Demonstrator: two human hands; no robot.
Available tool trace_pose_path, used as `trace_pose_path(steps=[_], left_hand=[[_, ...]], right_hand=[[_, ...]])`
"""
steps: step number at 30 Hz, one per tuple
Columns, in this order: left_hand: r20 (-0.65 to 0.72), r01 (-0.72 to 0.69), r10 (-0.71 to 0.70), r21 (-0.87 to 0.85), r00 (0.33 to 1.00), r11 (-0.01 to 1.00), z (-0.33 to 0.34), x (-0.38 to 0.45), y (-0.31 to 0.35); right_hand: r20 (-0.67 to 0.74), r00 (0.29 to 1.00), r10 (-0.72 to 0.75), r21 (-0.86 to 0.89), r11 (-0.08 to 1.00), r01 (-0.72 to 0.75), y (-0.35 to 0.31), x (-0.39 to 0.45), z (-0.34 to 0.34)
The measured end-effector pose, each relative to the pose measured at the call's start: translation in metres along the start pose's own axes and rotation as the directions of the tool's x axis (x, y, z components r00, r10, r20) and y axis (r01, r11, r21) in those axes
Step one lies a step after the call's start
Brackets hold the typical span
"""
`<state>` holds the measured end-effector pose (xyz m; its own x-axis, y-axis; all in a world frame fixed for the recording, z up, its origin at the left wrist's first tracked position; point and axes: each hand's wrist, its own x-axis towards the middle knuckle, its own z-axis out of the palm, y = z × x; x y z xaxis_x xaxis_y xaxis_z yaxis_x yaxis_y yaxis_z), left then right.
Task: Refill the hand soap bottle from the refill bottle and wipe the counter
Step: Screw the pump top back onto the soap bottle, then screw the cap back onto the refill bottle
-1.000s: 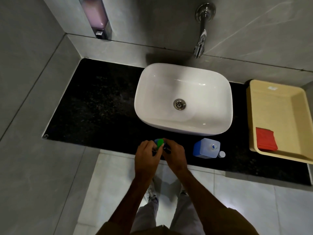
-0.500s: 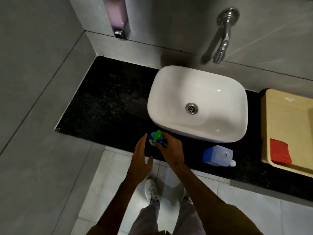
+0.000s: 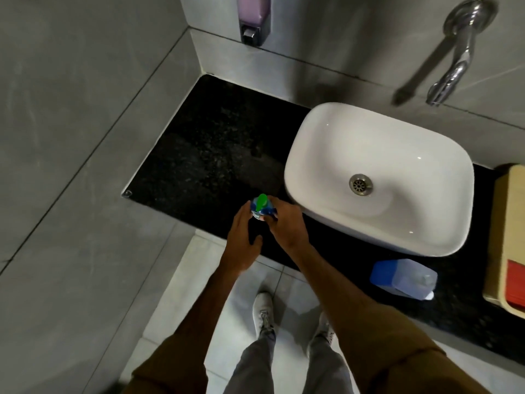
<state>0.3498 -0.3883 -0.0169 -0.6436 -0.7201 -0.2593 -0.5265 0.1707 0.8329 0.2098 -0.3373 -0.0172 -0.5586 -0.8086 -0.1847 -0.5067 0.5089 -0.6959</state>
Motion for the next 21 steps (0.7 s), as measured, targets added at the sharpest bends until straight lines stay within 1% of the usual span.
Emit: trace_pose_path(steps=[9, 12, 14, 15, 17, 18, 19, 20, 21], left_hand=[[0.018, 0.004, -0.004, 0.014, 1.000, 1.000, 0.001, 0.005, -0.003], [-0.027, 0.050, -0.050, 0.008, 0.998, 0.999, 0.003, -0.001, -0.006], [-0.141, 0.086, -0.085, -0.001, 0.986, 0.996, 0.006, -0.017, -0.010], [-0.200, 0.091, -0.090, -0.007, 0.976, 0.996, 0.011, -0.028, -0.011], [-0.261, 0.086, -0.087, -0.017, 0.961, 0.996, 0.025, -0.056, -0.007], [-0.251, 0.067, -0.071, -0.023, 0.965, 0.997, 0.036, -0.068, -0.002], [-0.220, 0.038, -0.044, -0.030, 0.975, 0.999, 0.049, -0.080, 0.004], [-0.164, -0.002, -0.004, -0.036, 0.986, 0.999, 0.065, -0.088, 0.015], [-0.092, -0.049, 0.045, -0.039, 0.995, 0.998, 0.081, -0.095, 0.028]], right_hand=[[0.018, 0.999, 0.031, -0.054, 0.998, -0.030, 0.006, -0.006, 0.001], [-0.022, 0.996, 0.091, -0.030, 0.995, -0.092, 0.011, -0.031, -0.007], [-0.045, 0.988, 0.147, 0.039, 0.989, -0.146, 0.021, -0.067, -0.009], [-0.030, 0.983, 0.180, 0.068, 0.982, -0.178, 0.032, -0.093, -0.009], [0.045, 0.967, 0.251, 0.031, 0.967, -0.252, 0.059, -0.155, -0.011], [0.067, 0.954, 0.292, -0.005, 0.956, -0.292, 0.077, -0.187, -0.016], [0.054, 0.936, 0.349, -0.012, 0.937, -0.349, 0.097, -0.217, -0.023], [0.002, 0.897, 0.441, 0.006, 0.897, -0.441, 0.117, -0.243, -0.035], [-0.070, 0.831, 0.551, 0.049, 0.834, -0.549, 0.134, -0.264, -0.051]])
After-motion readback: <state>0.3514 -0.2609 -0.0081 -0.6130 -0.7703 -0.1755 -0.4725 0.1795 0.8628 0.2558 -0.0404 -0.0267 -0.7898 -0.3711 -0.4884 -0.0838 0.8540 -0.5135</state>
